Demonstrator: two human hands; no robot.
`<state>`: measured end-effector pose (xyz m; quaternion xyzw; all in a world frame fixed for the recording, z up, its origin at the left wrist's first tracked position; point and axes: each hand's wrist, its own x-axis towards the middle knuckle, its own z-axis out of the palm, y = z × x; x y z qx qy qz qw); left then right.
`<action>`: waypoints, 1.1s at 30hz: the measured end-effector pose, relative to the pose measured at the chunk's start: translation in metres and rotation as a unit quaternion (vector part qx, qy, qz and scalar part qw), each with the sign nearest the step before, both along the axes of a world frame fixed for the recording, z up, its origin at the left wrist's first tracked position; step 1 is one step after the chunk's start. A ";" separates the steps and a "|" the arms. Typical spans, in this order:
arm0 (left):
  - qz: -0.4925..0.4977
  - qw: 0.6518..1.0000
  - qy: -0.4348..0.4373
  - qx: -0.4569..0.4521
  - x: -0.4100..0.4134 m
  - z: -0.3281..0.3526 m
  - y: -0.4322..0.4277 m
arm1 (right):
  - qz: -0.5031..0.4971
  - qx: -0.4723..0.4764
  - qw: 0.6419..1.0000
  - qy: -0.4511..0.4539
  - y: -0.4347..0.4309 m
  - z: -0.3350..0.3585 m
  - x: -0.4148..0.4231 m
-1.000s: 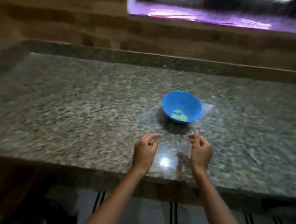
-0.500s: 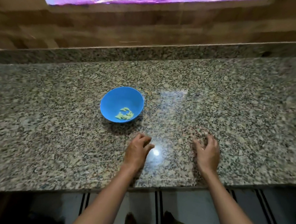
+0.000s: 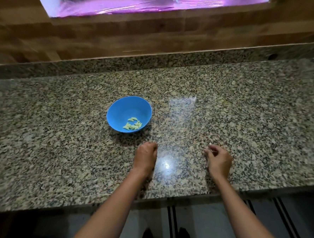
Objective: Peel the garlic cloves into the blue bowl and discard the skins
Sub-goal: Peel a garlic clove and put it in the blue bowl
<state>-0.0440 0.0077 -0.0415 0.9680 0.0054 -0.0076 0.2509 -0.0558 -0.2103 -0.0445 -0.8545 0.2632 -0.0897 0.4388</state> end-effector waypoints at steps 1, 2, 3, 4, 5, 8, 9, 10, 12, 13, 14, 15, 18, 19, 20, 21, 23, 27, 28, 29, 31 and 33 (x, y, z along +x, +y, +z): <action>-0.016 1.000 -0.002 0.015 0.002 0.004 0.000 | -0.010 0.056 0.998 0.012 0.008 0.003 0.002; -0.027 1.000 -0.011 0.010 0.003 0.010 0.000 | -0.013 0.117 0.993 0.023 0.016 0.005 0.004; -0.030 0.999 -0.030 -0.021 0.006 0.018 0.001 | -0.013 0.178 0.983 0.036 0.025 0.007 0.005; -0.020 0.996 -0.060 -0.062 0.011 0.030 0.003 | -0.012 0.237 0.970 0.047 0.034 0.009 0.005; 0.007 0.989 -0.106 -0.103 0.019 0.042 0.007 | -0.010 0.286 0.957 0.055 0.043 0.012 0.005; 0.119 0.968 -0.167 -0.147 0.053 0.069 0.034 | 0.017 0.366 0.928 0.063 0.063 0.018 0.005; 0.140 0.970 -0.137 -0.147 0.064 0.068 0.045 | 0.023 0.385 0.920 0.066 0.069 0.020 0.005; 0.151 0.974 -0.090 -0.143 0.072 0.066 0.054 | 0.027 0.406 0.911 0.068 0.074 0.023 0.005; 0.149 0.981 -0.033 -0.118 0.075 0.060 0.061 | 0.028 0.434 0.897 0.079 0.081 0.026 0.006; 0.138 0.982 -0.053 -0.115 0.070 0.060 0.058 | 0.027 0.444 0.892 0.085 0.083 0.027 0.006; 0.122 0.981 -0.089 -0.126 0.062 0.063 0.050 | 0.021 0.455 0.886 0.089 0.086 0.028 0.007; 0.105 0.976 -0.119 -0.152 0.050 0.066 0.039 | 0.011 0.465 0.880 0.092 0.087 0.028 0.007; 0.075 0.958 -0.037 -0.274 0.011 0.056 0.002 | -0.024 0.493 0.866 0.082 0.092 0.029 0.008; 0.078 0.946 0.032 -0.315 0.002 0.048 -0.008 | -0.031 0.506 0.859 0.070 0.094 0.027 0.009; 0.090 0.924 0.099 -0.360 -0.003 0.039 -0.015 | -0.036 0.514 0.855 0.058 0.096 0.025 0.009; 0.107 0.896 0.151 -0.403 -0.006 0.034 -0.019 | -0.036 0.514 0.856 0.047 0.098 0.023 0.009; 0.141 0.852 0.202 -0.461 -0.008 0.029 -0.021 | -0.030 0.501 0.864 0.032 0.101 0.019 0.008; 0.167 0.775 0.249 -0.556 -0.007 0.036 -0.018 | -0.020 0.524 0.851 0.018 0.100 0.021 0.006; 0.164 0.754 0.264 -0.578 -0.005 0.037 -0.015 | -0.017 0.534 0.845 0.015 0.098 0.021 0.007; 0.164 0.743 0.276 -0.587 -0.004 0.036 -0.011 | -0.011 0.531 0.847 0.009 0.096 0.021 0.008; 0.170 0.773 0.269 -0.549 -0.001 0.031 -0.001 | 0.031 0.419 0.907 -0.001 0.088 0.016 0.009; 0.145 0.878 0.216 -0.403 0.000 0.020 0.008 | 0.108 0.199 0.974 0.005 0.077 0.008 0.009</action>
